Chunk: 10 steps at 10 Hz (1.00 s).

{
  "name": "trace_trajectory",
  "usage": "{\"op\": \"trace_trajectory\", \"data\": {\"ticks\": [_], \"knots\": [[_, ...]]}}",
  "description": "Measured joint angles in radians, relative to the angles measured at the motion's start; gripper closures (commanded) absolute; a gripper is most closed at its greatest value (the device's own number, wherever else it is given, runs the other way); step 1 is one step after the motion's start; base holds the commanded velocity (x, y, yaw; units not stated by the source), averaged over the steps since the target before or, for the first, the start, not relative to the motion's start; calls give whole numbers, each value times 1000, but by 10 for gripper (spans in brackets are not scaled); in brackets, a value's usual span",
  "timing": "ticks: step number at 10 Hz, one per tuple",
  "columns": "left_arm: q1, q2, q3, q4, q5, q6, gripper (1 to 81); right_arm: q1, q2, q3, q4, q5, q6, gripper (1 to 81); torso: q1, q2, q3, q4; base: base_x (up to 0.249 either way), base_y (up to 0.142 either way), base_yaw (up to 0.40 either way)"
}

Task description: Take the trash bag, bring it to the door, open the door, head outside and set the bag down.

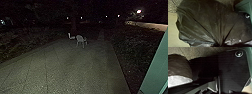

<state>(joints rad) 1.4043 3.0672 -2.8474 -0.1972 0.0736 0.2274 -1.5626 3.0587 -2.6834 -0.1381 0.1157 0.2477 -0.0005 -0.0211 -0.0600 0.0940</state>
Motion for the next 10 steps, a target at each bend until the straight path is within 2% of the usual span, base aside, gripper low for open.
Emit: {"op": "trace_trajectory", "data": {"ticks": [10], "knots": [[-5, 0, 0, 0, -3, 0, 811, 0, 3, 0, 0, -4, 3, 10, 0, -1, 0, 0, 141, 0, 0]]}}
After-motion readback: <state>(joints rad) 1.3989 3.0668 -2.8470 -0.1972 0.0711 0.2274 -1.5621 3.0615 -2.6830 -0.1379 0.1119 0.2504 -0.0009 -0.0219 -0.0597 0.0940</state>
